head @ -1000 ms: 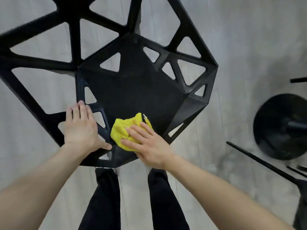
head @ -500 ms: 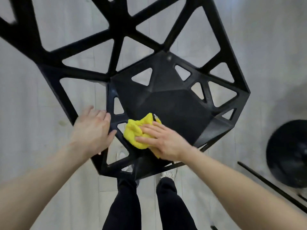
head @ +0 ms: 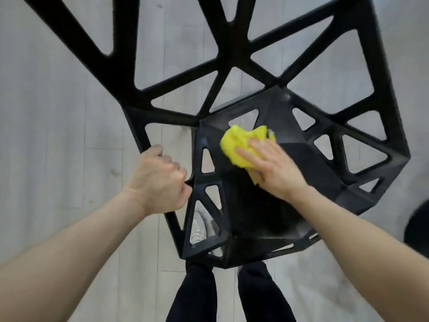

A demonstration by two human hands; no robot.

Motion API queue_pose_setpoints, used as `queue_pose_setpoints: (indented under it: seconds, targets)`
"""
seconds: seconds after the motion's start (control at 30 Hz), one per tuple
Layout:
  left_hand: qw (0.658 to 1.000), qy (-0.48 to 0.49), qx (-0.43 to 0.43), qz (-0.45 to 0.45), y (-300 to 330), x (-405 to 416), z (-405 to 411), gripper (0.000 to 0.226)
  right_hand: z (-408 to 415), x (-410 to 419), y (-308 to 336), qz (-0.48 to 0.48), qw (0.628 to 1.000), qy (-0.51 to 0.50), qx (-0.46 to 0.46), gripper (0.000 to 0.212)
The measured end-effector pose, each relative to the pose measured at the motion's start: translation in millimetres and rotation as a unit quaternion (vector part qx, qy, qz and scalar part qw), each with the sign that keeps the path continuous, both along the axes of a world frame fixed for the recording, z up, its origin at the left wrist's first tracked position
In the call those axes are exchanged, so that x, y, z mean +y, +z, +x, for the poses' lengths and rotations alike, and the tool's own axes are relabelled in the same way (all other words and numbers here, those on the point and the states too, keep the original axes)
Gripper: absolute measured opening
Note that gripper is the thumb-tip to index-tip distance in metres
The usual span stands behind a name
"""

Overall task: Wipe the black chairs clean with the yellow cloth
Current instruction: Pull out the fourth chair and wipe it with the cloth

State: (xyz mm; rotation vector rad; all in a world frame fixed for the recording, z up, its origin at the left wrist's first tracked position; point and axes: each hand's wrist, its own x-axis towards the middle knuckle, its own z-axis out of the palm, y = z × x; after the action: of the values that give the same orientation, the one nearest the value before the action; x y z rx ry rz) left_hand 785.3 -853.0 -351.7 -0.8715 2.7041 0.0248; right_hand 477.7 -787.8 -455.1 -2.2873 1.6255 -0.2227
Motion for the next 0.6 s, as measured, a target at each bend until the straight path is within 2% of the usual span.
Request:
queue_pose_setpoints:
  seconds: [0.03,0.1,0.13,0.17,0.23,0.3,0.43,0.5,0.57,0.6]
  targets:
    - [1.0,0.001,0.007,-0.003,-1,0,1,0.034,-22,-14,-2,-0.002,0.994,-0.104,0.038,0.057]
    - [1.0,-0.005,0.005,-0.005,-1,0,2,0.03,-28,-31,4,-0.014,0.948,-0.311,0.067,0.06]
    - [1.0,-0.008,0.0,-0.003,0,-1,2,0.027,-7,-40,7,-0.018,0.929,-0.365,0.063,0.062]
    - [1.0,-0.01,-0.003,0.0,0,-1,2,0.026,22,-47,9,-0.005,0.925,-0.375,0.06,0.064]
    - [1.0,-0.01,-0.007,0.005,1,-1,2,0.024,89,-58,23,0.023,0.965,-0.262,0.01,0.066]
    - [1.0,-0.017,-0.006,0.003,2,0,1,0.022,133,-63,34,0.035,0.983,-0.155,-0.096,0.06]
    - [1.0,-0.027,0.003,0.002,1,0,3,0.021,106,-48,30,0.042,0.991,-0.035,-0.119,0.058]
    - [0.999,-0.03,0.004,0.012,0,-2,4,0.022,88,-50,39,0.057,0.987,-0.049,-0.146,0.058]
    - [0.999,-0.031,-0.005,0.019,1,-1,4,0.023,105,-64,63,0.028,0.972,-0.076,-0.222,0.056]
    - [0.999,-0.03,-0.014,0.018,2,0,4,0.024,122,-71,74,-0.001,0.967,-0.058,-0.247,0.056]
